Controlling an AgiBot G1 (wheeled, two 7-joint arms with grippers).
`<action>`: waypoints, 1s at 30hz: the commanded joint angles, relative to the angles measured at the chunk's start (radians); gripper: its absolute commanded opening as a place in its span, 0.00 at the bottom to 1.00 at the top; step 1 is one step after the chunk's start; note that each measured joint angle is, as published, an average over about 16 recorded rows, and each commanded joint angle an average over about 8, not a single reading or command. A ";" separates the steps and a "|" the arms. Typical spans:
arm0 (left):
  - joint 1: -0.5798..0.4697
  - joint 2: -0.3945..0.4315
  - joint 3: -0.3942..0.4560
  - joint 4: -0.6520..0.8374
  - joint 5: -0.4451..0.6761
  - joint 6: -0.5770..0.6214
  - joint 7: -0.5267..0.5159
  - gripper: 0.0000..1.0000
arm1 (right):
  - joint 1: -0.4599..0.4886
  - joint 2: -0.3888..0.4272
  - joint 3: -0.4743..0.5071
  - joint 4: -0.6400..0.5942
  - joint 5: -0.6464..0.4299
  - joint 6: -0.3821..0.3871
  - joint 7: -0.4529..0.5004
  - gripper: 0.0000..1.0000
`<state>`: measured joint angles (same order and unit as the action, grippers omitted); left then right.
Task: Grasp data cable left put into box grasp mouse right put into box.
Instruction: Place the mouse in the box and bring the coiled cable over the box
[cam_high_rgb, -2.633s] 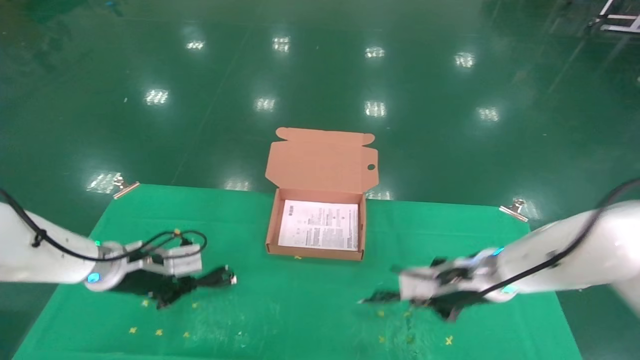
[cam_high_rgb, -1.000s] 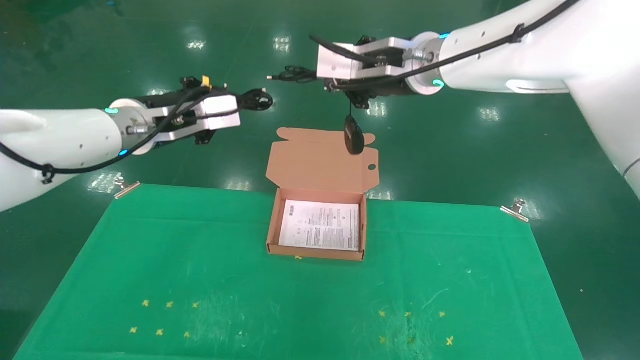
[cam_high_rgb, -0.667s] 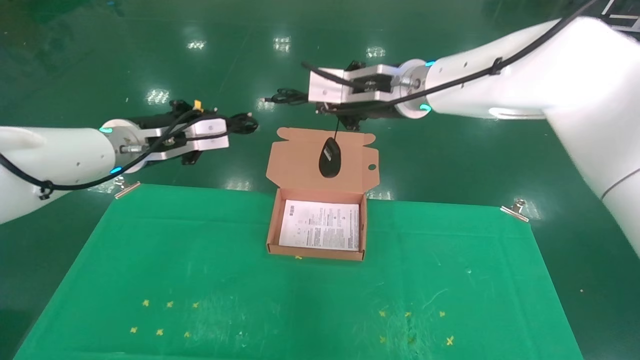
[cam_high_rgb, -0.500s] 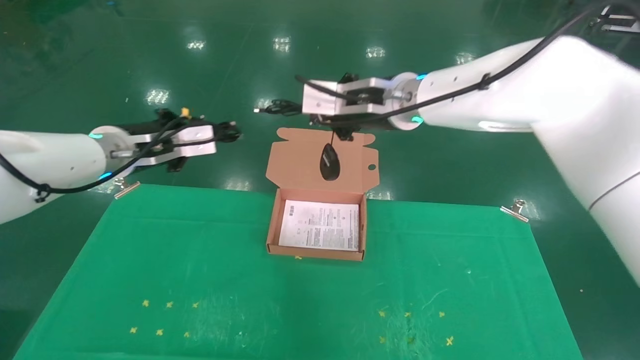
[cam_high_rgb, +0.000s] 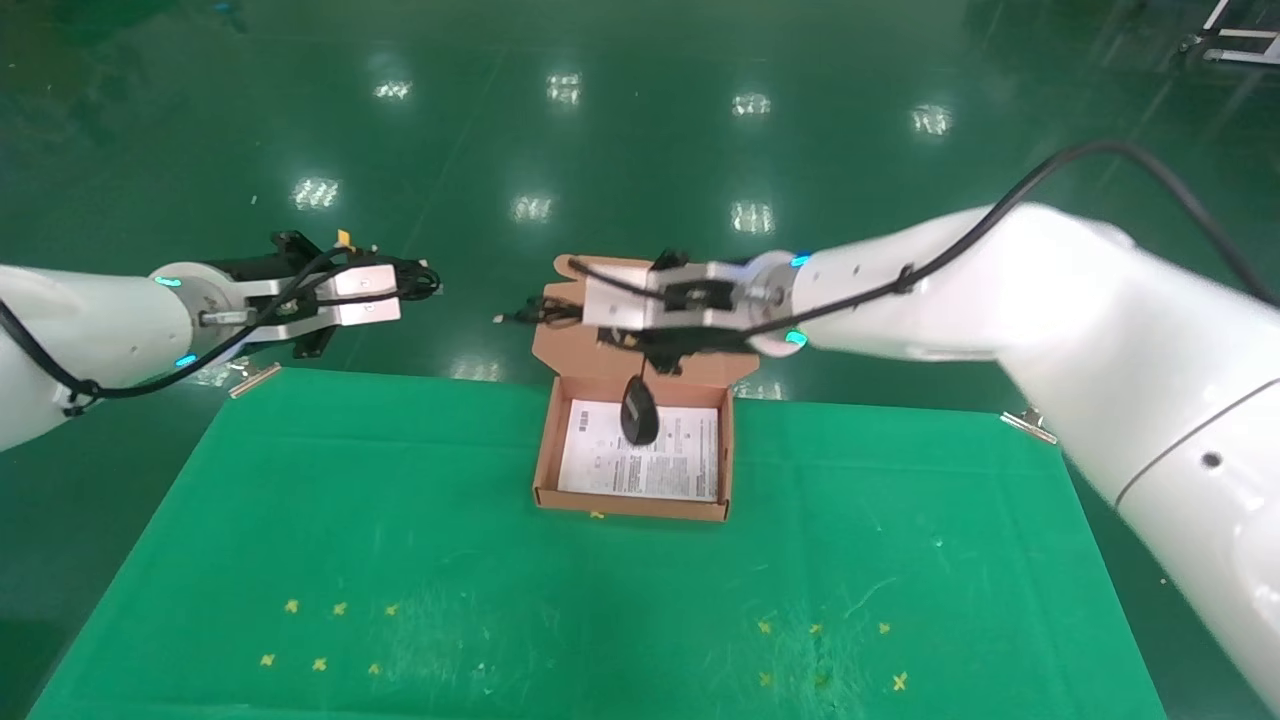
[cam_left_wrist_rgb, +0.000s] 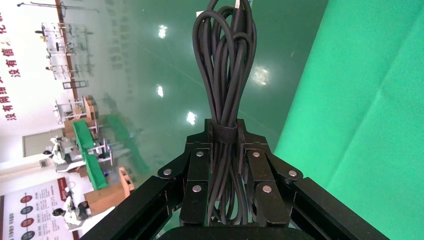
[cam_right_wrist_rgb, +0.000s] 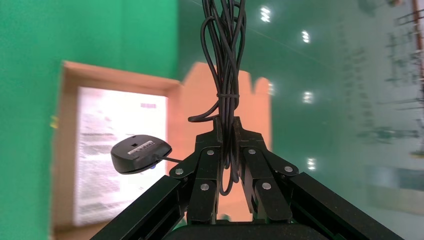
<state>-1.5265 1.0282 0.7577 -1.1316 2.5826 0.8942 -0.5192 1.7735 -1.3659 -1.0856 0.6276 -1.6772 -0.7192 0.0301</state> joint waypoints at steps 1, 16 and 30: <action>0.002 0.000 0.000 -0.005 0.005 0.003 -0.005 0.00 | -0.011 -0.001 -0.017 0.003 0.012 0.004 0.007 0.00; 0.005 -0.001 -0.001 -0.014 0.012 0.008 -0.014 0.00 | -0.059 -0.005 -0.138 0.039 0.168 0.116 0.090 0.00; 0.005 -0.001 -0.001 -0.015 0.013 0.008 -0.014 0.00 | -0.124 -0.004 -0.236 -0.098 0.295 0.199 0.173 0.00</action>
<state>-1.5214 1.0270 0.7567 -1.1469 2.5954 0.9026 -0.5336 1.6517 -1.3697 -1.3238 0.5387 -1.3875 -0.5248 0.1991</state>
